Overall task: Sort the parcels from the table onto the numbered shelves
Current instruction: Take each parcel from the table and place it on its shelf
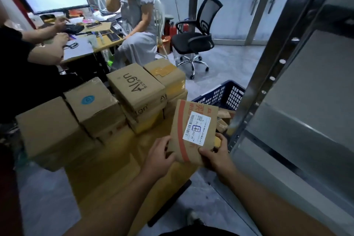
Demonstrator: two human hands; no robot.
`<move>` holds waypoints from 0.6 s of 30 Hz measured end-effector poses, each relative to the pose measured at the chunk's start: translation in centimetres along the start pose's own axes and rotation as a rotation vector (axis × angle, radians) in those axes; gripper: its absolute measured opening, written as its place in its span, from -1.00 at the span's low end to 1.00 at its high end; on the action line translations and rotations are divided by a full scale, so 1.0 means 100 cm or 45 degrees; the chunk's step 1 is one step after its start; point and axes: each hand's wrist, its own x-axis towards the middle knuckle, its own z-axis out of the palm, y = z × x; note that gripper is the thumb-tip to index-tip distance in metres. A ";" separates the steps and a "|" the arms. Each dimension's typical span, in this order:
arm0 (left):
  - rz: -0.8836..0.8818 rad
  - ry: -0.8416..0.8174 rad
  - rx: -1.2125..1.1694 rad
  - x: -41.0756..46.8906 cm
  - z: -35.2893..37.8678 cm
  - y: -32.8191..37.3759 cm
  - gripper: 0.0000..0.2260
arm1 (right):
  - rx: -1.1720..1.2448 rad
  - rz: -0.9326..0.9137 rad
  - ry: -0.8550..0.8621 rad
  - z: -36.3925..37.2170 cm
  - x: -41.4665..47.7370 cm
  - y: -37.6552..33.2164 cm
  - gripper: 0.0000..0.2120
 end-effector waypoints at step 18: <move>0.717 -0.400 0.563 -0.043 -0.018 0.062 -0.64 | 0.171 -0.266 0.701 -0.054 -0.213 0.049 -0.26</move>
